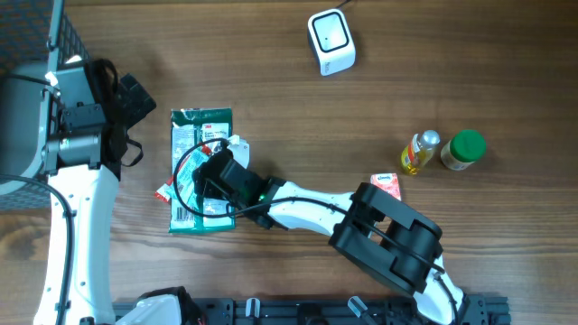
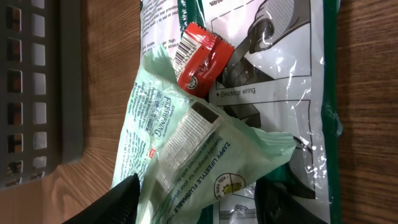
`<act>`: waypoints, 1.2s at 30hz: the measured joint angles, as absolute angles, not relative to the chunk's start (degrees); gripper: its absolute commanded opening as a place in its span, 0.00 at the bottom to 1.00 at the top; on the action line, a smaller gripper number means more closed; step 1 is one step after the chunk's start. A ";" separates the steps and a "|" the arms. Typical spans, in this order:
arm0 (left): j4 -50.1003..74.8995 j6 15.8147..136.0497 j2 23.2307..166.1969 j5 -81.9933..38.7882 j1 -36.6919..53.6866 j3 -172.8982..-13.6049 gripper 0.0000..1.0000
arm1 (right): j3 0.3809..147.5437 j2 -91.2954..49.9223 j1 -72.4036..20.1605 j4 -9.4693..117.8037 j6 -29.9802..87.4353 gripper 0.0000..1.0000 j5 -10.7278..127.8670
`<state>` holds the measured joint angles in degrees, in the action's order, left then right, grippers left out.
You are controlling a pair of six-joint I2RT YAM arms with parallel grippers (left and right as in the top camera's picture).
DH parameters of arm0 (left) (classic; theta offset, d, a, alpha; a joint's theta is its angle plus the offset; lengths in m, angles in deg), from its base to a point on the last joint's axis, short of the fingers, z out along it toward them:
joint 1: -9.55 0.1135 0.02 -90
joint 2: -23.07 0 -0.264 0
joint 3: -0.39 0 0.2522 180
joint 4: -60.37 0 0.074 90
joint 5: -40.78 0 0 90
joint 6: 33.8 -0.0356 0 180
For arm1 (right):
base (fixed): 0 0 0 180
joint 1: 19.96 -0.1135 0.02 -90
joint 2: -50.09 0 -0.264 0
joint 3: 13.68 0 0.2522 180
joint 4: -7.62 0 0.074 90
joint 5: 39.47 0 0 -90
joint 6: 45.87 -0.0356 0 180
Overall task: Scan the item barcode
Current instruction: 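Lower the right gripper onto the mint-green wipes pack and grasp it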
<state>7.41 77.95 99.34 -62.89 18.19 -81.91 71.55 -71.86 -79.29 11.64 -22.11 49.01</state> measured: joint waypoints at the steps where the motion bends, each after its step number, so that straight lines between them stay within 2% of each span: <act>1: 7.41 77.95 99.34 -62.89 18.19 -81.91 1.00 | 71.55 -71.86 -79.29 11.64 -22.11 0.57 49.01; 3: 7.41 77.95 99.34 -62.89 18.19 -81.91 1.00 | 71.55 -71.86 -79.29 11.69 -22.16 0.56 49.03; 8: 7.41 77.95 99.34 -62.89 18.19 -81.91 1.00 | 71.55 -71.86 -79.29 12.13 -22.72 0.32 49.07; 10: 7.41 77.95 99.34 -62.89 18.19 -81.91 1.00 | 71.55 -71.86 -79.29 12.52 -22.85 0.28 49.20; 24: 7.41 77.95 99.34 -62.89 18.19 -81.91 1.00 | 71.57 -71.86 -79.29 12.56 -23.27 0.14 50.06; 28: 7.41 77.95 99.34 -62.89 18.19 -81.91 1.00 | 71.57 -71.86 -79.29 12.54 -23.55 0.04 50.08; 36: 7.41 77.95 99.34 -62.89 18.19 -81.91 1.00 | 71.57 -71.86 -79.29 12.08 -23.73 0.04 50.10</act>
